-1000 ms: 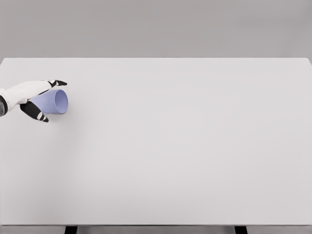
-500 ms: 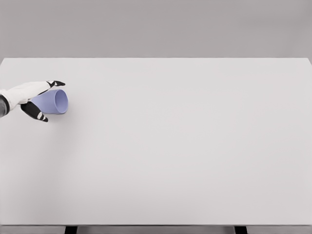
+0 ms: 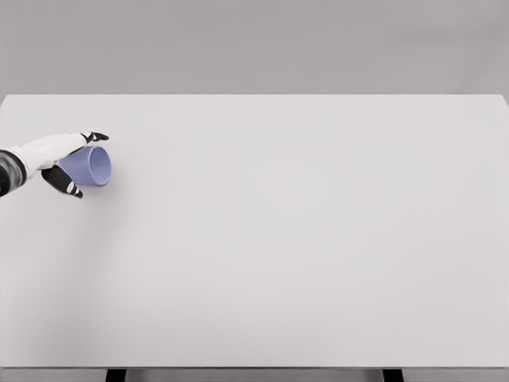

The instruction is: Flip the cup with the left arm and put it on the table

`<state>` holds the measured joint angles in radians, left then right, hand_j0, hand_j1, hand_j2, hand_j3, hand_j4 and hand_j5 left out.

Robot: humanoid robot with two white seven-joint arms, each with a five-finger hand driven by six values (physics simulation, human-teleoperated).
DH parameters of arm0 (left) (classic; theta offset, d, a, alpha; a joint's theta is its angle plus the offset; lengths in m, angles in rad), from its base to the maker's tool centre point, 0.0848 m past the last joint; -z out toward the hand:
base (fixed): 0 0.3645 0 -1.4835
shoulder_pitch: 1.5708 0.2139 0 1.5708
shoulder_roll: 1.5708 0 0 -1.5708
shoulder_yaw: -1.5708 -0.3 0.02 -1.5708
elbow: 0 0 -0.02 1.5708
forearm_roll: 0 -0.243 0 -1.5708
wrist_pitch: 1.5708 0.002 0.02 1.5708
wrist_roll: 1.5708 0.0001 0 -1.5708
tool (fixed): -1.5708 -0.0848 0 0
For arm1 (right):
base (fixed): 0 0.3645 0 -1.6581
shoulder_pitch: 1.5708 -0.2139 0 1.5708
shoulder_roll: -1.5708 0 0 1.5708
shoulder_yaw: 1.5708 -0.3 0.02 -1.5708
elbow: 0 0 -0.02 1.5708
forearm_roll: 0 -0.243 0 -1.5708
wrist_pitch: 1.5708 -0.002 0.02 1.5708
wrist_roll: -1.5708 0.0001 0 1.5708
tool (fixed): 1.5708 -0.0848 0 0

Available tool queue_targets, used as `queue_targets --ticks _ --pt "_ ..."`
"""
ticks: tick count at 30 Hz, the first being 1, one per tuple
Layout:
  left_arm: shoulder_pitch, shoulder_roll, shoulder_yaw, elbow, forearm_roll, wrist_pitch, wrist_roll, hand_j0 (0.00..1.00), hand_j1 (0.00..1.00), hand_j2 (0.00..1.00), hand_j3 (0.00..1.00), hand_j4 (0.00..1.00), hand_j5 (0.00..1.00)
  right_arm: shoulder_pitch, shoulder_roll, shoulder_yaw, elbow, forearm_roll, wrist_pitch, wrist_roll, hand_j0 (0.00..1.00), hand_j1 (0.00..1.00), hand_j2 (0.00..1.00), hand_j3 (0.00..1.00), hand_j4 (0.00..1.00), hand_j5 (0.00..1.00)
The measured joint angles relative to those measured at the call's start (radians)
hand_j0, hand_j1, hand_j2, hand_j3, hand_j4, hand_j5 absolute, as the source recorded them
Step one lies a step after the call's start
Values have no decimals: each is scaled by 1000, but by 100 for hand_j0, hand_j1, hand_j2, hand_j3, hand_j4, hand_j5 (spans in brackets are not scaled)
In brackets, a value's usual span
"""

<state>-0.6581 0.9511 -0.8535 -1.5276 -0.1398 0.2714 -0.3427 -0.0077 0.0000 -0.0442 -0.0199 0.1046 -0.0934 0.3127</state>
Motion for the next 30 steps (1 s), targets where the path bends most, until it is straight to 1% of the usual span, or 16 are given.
queue_targets --ticks 5,12,13,15,19,21,25,26,30 --pt "2 -16 -1 20 -25 5 13 100 100 100 100 100 100 0 0 0 0 0 0 0 100 100 100 100 100 100" --pt "2 -27 -4 37 -31 6 26 98 98 98 98 98 98 0 0 0 0 0 0 0 100 100 100 100 100 100" --pt "2 -30 -4 43 -31 6 30 96 96 96 96 96 96 0 0 0 0 0 0 0 100 100 100 100 100 100" --pt "2 -37 -4 52 -31 6 36 86 86 86 86 86 86 0 0 0 0 0 0 0 100 100 100 100 100 100" --pt "3 -42 -5 60 -31 6 41 84 84 84 84 84 84 0 0 0 0 0 0 0 100 100 100 100 100 100" --pt "6 -43 -5 61 -31 5 42 79 79 79 79 79 79 0 0 0 0 0 0 0 100 100 100 100 100 100" --pt "6 -44 -6 62 -30 2 43 58 58 58 58 58 58 0 0 0 0 0 0 0 100 100 100 100 100 100" --pt "6 -44 -6 62 -31 0 43 57 57 57 57 57 57 0 0 0 0 0 0 0 100 100 100 100 100 100" --pt "6 -44 -5 63 -31 -6 44 56 56 56 56 56 56 0 0 1 0 0 0 0 100 100 100 100 100 100"
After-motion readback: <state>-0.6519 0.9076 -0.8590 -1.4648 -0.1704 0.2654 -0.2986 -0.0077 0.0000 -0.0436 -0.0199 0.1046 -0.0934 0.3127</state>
